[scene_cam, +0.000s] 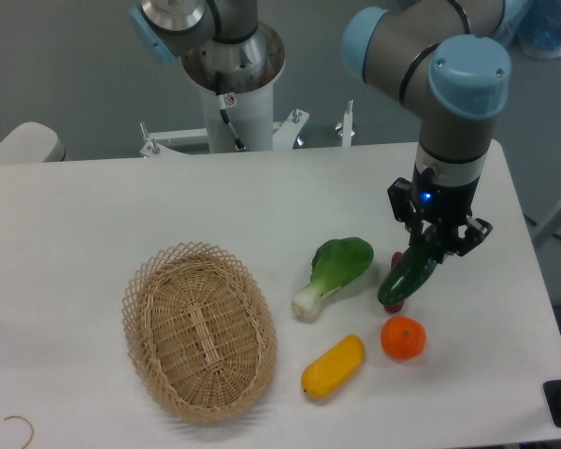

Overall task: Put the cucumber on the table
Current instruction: 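Lift the green cucumber in the gripper up and away from the eggplant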

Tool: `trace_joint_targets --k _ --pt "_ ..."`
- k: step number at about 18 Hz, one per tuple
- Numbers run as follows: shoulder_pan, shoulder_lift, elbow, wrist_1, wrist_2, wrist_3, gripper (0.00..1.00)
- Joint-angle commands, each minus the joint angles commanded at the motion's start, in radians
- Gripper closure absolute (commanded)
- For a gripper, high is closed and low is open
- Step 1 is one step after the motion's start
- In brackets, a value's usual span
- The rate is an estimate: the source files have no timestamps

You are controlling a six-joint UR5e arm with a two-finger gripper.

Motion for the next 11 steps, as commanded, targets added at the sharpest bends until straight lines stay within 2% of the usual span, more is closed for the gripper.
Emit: trace_joint_targets --k 3,11 --pt "0.005 0.006 -0.023 0.002 -0.002 0.008 0.64" --pt "0.023 0.006 -0.028 0.006 0.005 0.043 0.64"
